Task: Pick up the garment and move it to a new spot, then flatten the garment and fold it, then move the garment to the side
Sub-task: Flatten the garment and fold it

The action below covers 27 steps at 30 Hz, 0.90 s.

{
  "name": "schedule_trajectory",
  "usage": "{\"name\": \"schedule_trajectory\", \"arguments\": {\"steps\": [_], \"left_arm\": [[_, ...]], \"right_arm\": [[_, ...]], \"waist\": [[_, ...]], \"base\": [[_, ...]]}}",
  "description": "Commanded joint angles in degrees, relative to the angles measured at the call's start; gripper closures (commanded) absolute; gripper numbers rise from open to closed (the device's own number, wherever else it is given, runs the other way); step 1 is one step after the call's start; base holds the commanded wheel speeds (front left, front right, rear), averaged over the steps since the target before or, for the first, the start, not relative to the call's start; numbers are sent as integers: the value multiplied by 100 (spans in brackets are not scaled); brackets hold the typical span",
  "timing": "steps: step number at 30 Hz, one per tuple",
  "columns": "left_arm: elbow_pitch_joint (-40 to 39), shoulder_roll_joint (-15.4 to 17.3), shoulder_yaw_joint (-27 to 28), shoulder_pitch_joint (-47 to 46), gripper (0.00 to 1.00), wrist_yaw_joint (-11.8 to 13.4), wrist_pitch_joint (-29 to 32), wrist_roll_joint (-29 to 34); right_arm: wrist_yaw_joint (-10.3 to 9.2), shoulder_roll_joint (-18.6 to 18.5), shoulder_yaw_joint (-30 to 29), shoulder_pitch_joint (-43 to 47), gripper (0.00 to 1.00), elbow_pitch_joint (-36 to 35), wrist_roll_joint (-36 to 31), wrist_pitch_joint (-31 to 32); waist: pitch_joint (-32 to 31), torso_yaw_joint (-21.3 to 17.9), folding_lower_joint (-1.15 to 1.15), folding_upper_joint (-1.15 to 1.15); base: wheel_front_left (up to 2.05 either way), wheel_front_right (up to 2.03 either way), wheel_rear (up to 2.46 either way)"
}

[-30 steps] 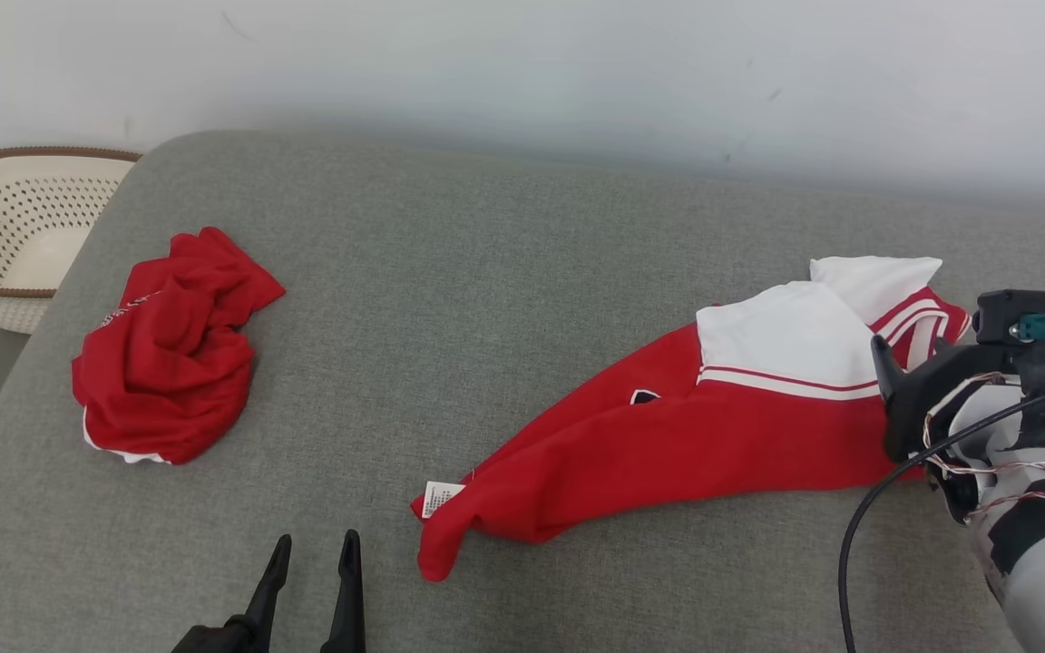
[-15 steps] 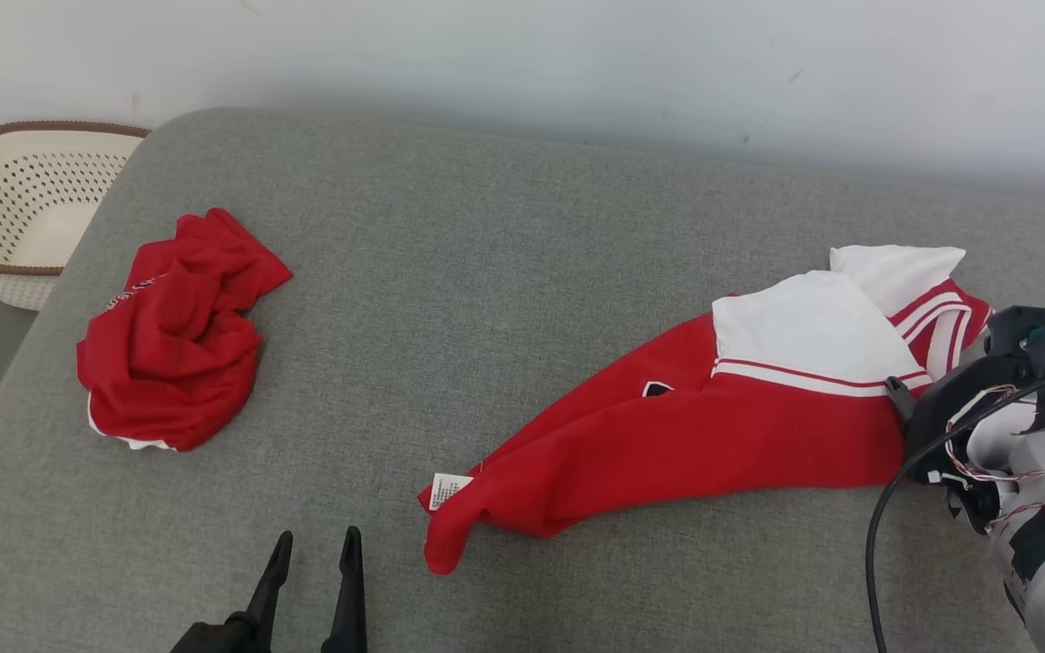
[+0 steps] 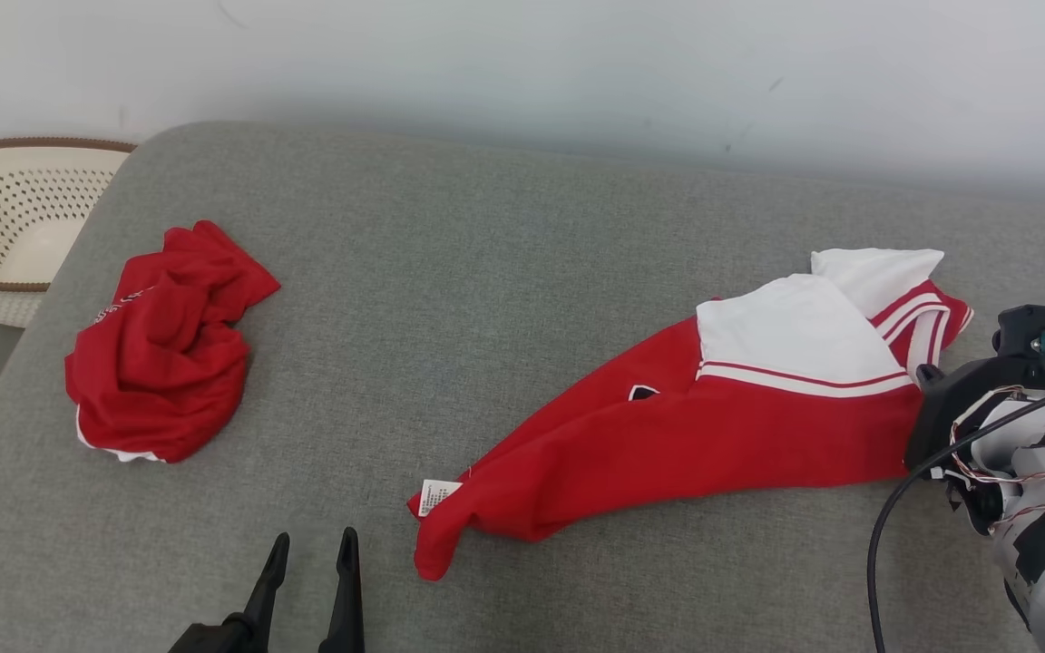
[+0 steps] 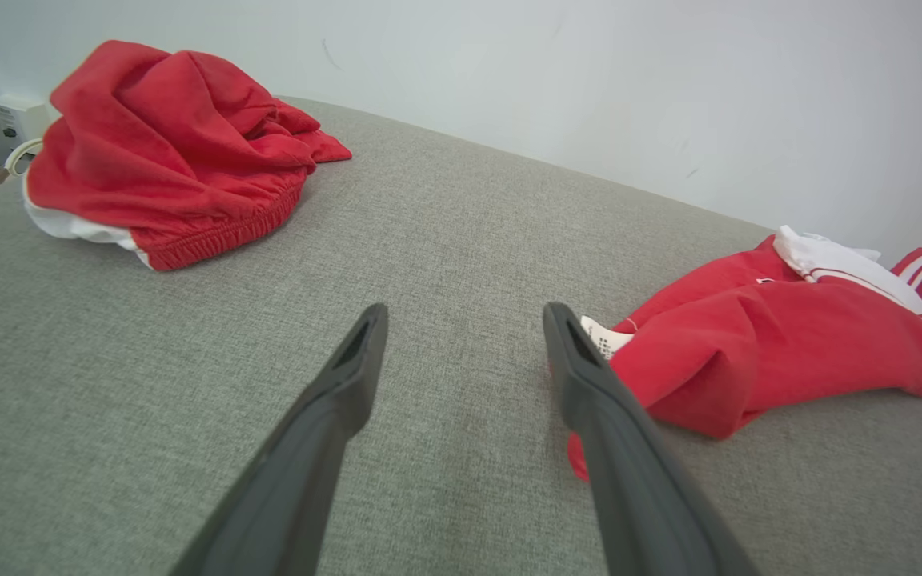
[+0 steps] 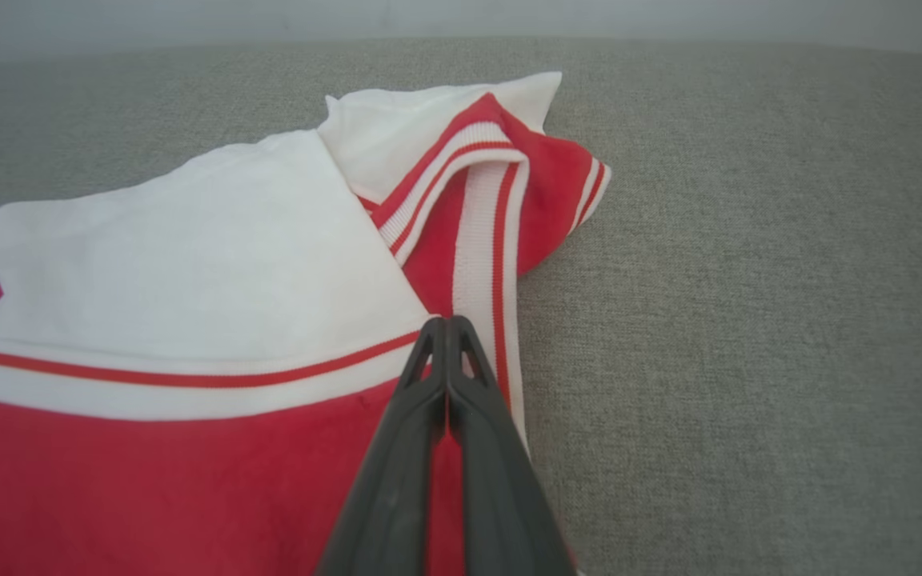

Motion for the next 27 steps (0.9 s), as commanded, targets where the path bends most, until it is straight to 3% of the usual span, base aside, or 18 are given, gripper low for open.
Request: {"name": "schedule_trajectory", "arguments": {"steps": [1,2,3,4,5,6,13,27], "left_arm": [[25,1,11,42,0,7,-9,-27],[30,2,7,40,0,-2,-9,-20],[36,2,4,31,0,-4,-9,-17],[43,2,-1,20,0,-8,-9,-18],[45,1,-11,12,0,-4,-9,-21],[47,2,-21,12,0,-2,-9,-25],[7,1,-145,-42,0,-32,-9,-42],[-262,0,-448,-395,0,22,-9,-35]], "right_arm": [[3,14,19,63,100,-27,57,8],[3,13,35,70,100,-47,104,30],[3,-6,55,54,82,-91,135,-17],[3,-19,91,35,57,-165,159,-92],[3,-23,114,30,9,-217,201,-138],[3,-23,142,23,0,-264,242,-170],[3,-83,361,-315,0,-380,362,-183],[3,-139,457,-1213,0,307,422,149]], "waist": [[-30,-36,0,0],[-36,-47,0,0],[-42,-56,0,0],[-51,-60,0,0],[-60,-63,0,0],[-67,-62,0,0],[49,99,0,0],[780,633,0,0]], "base": [[0,0,0],[0,0,0],[0,0,0],[0,0,0],[0,0,0],[0,0,0],[0,0,0],[0,0,0]]}}
